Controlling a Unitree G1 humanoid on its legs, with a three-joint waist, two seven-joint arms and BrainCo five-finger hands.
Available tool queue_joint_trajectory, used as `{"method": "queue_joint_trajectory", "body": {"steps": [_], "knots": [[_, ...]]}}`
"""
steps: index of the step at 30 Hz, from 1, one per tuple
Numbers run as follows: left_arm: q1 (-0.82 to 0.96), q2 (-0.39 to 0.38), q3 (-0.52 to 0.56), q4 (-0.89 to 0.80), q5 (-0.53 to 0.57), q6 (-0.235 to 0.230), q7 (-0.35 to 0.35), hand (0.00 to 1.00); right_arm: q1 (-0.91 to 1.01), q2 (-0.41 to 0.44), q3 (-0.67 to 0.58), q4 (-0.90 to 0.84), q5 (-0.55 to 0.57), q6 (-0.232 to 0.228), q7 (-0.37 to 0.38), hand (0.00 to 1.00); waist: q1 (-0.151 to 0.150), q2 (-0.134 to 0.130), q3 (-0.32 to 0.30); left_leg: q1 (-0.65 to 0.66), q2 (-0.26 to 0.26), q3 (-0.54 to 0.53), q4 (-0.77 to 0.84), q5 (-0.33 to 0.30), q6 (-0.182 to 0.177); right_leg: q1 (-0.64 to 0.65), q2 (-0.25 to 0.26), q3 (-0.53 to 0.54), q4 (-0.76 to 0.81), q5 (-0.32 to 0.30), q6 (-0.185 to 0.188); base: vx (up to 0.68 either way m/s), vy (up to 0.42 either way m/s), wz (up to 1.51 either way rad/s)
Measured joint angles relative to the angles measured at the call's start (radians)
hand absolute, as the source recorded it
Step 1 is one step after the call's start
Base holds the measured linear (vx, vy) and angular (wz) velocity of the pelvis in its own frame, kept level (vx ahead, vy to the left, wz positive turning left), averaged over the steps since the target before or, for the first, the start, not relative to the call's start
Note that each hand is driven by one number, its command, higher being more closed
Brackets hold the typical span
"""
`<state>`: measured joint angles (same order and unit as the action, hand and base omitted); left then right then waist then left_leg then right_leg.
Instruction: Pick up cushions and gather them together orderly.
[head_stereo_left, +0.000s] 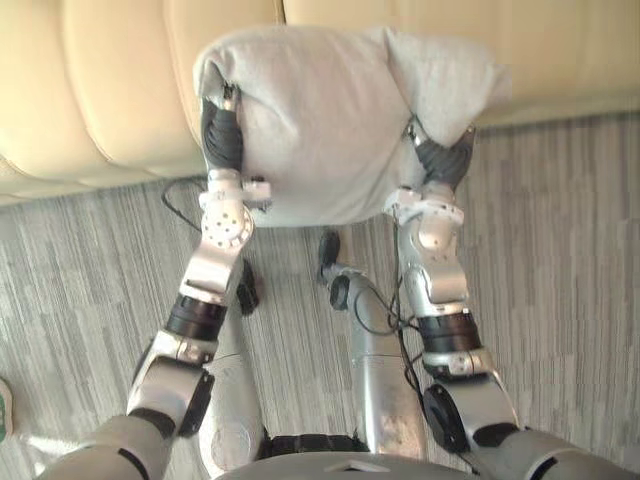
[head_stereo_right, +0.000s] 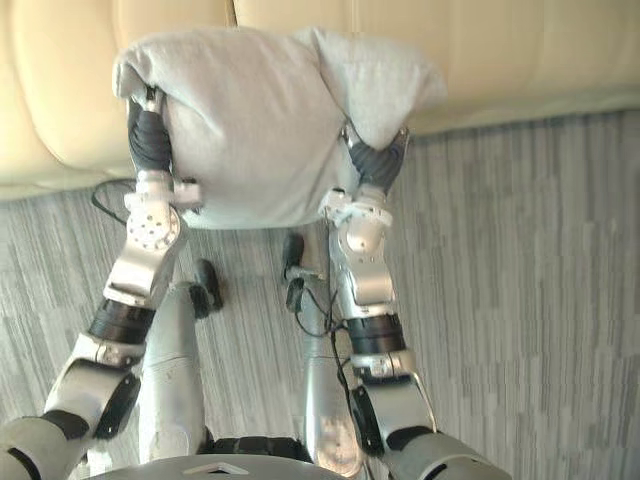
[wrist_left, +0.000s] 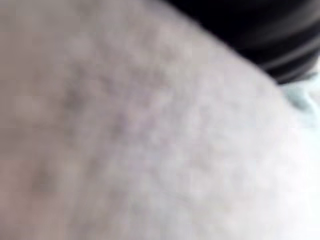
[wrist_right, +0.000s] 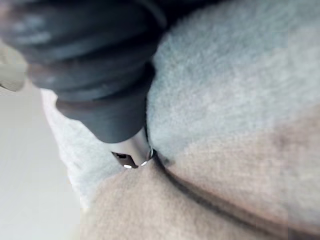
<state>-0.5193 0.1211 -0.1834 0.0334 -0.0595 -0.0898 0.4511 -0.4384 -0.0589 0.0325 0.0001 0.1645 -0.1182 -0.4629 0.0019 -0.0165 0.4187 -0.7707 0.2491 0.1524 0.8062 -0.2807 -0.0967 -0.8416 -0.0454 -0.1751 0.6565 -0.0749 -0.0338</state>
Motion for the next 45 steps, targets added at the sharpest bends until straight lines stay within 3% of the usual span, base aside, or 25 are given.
{"method": "queue_joint_trajectory", "body": {"steps": [1, 5, 9, 15, 20, 24, 31, 33, 36, 38, 40, 41, 43, 44, 45], "knots": [[0.054, -0.007, -0.004, -0.03, -0.005, -0.001, -0.002, 1.0, 0.062, 0.005, 0.014, -0.034, 0.007, -0.006, 0.015, 1.0, 0.003, -0.001, -0.041, 0.035, -0.004, 0.01, -0.026, 0.0, -0.001, 0.03, 0.001, 0.001, -0.022, 0.0, 0.0, 0.17, 0.024, -0.04], [0.234, -0.022, -0.01, -0.127, -0.019, -0.013, -0.024, 1.0, 0.252, 0.011, 0.073, -0.114, 0.022, -0.018, 0.079, 1.0, 0.013, -0.001, -0.089, 0.233, -0.012, 0.04, -0.117, 0.002, -0.008, 0.214, 0.007, 0.008, -0.1, -0.005, 0.012, 0.16, 0.047, -0.06], [0.47, -0.022, -0.014, -0.222, -0.04, -0.023, -0.088, 1.0, 0.469, 0.012, 0.121, -0.193, 0.027, -0.017, 0.167, 1.0, 0.026, 0.0, -0.207, 0.43, -0.029, 0.092, -0.251, 0.007, -0.015, 0.38, 0.016, 0.029, -0.206, 0.002, 0.021, 0.19, 0.059, -0.14], [0.598, -0.024, -0.015, -0.238, -0.08, -0.035, -0.137, 1.0, 0.551, 0.012, 0.12, -0.199, 0.024, -0.016, 0.233, 1.0, 0.022, -0.001, -0.331, 0.607, -0.079, 0.118, -0.464, 0.073, -0.021, 0.519, 0.013, 0.046, -0.342, 0.034, 0.032, 0.16, 0.036, -0.02], [0.637, -0.026, -0.015, -0.234, -0.094, -0.037, -0.181, 1.0, 0.56, 0.012, 0.101, -0.174, 0.023, -0.014, 0.256, 1.0, -0.006, -0.001, -0.344, 0.723, -0.12, 0.094, -0.634, 0.152, -0.011, 0.636, 0.008, 0.027, -0.469, 0.083, 0.04, 0.08, 0.027, 0.16], [0.696, -0.03, -0.015, -0.207, -0.101, -0.037, -0.213, 1.0, 0.606, 0.012, 0.099, -0.137, -0.015, -0.012, 0.281, 1.0, -0.006, -0.001, -0.372, 0.779, -0.135, 0.093, -0.686, 0.172, -0.003, 0.718, 0.015, 0.026, -0.57, 0.131, 0.049, 0.01, 0.038, 0.06], [0.726, -0.031, -0.016, -0.191, -0.107, -0.036, -0.243, 1.0, 0.639, 0.01, 0.097, -0.133, -0.015, -0.009, 0.283, 1.0, -0.012, 0.01, -0.376, 0.704, -0.132, 0.081, -0.595, 0.135, 0.006, 0.722, 0.012, 0.026, -0.634, 0.172, 0.046, -0.07, 0.04, 0.02], [0.731, -0.031, -0.02, -0.175, -0.113, -0.035, -0.248, 1.0, 0.641, 0.009, 0.086, -0.133, -0.016, -0.009, 0.284, 1.0, -0.013, 0.039, -0.357, 0.657, -0.091, 0.07, -0.483, 0.076, 0.007, 0.706, 0.032, 0.021, -0.59, 0.144, 0.044, -0.09, -0.001, 0.0], [0.748, -0.033, -0.028, -0.175, -0.113, -0.035, -0.257, 1.0, 0.671, 0.01, 0.083, -0.147, -0.016, -0.009, 0.283, 1.0, -0.006, 0.057, -0.342, 0.649, -0.067, 0.072, -0.436, 0.056, 0.006, 0.698, 0.037, 0.02, -0.531, 0.1, 0.036, -0.03, -0.002, 0.01], [0.75, -0.038, -0.027, -0.176, -0.113, -0.035, -0.262, 1.0, 0.686, 0.01, 0.083, -0.161, -0.016, -0.007, 0.283, 1.0, -0.005, 0.057, -0.342, 0.647, -0.067, 0.068, -0.433, 0.061, 0.0, 0.696, 0.037, 0.015, -0.519, 0.087, 0.027, 0.0, -0.018, 0.11], [0.748, -0.051, -0.014, -0.192, -0.113, -0.033, -0.263, 1.0, 0.696, 0.013, 0.083, -0.229, -0.016, -0.004, 0.281, 1.0, -0.001, 0.045, -0.33, 0.58, -0.077, 0.06, -0.339, 0.09, 0.036, 0.689, 0.021, 0.029, -0.529, 0.086, 0.016, 0.0, 0.026, 0.2], [0.763, -0.055, -0.012, -0.225, -0.113, -0.028, -0.262, 1.0, 0.694, 0.011, 0.083, -0.274, -0.016, -0.003, 0.279, 1.0, 0.007, 0.03, -0.316, 0.54, -0.103, 0.054, -0.324, 0.066, 0.042, 0.69, -0.006, 0.034, -0.529, 0.086, 0.015, -0.02, 0.053, 0.21], [0.801, -0.07, -0.012, -0.287, -0.113, -0.028, -0.261, 1.0, 0.673, 0.007, 0.082, -0.309, -0.016, -0.011, 0.277, 1.0, 0.02, 0.041, -0.318, 0.509, -0.134, 0.026, -0.407, 0.046, 0.012, 0.701, 0.006, 0.058, -0.614, 0.079, 0.019, -0.03, 0.111, -0.28], [0.809, -0.094, -0.004, -0.302, -0.113, -0.032, -0.261, 1.0, 0.641, 0.005, 0.083, -0.306, -0.016, -0.011, 0.278, 1.0, 0.058, 0.094, -0.333, 0.503, -0.109, 0.003, -0.447, 0.062, -0.003, 0.703, 0.062, 0.084, -0.596, 0.059, 0.007, 0.03, 0.135, -1.06], [0.813, -0.087, 0.017, -0.328, -0.113, -0.043, -0.259, 1.0, 0.616, 0.024, 0.099, -0.294, -0.016, -0.008, 0.282, 1.0, 0.075, 0.081, -0.314, 0.499, -0.106, 0.016, -0.397, 0.069, 0.008, 0.635, 0.067, 0.113, -0.27, -0.042, -0.001, 0.09, 0.064, -0.9]]}}
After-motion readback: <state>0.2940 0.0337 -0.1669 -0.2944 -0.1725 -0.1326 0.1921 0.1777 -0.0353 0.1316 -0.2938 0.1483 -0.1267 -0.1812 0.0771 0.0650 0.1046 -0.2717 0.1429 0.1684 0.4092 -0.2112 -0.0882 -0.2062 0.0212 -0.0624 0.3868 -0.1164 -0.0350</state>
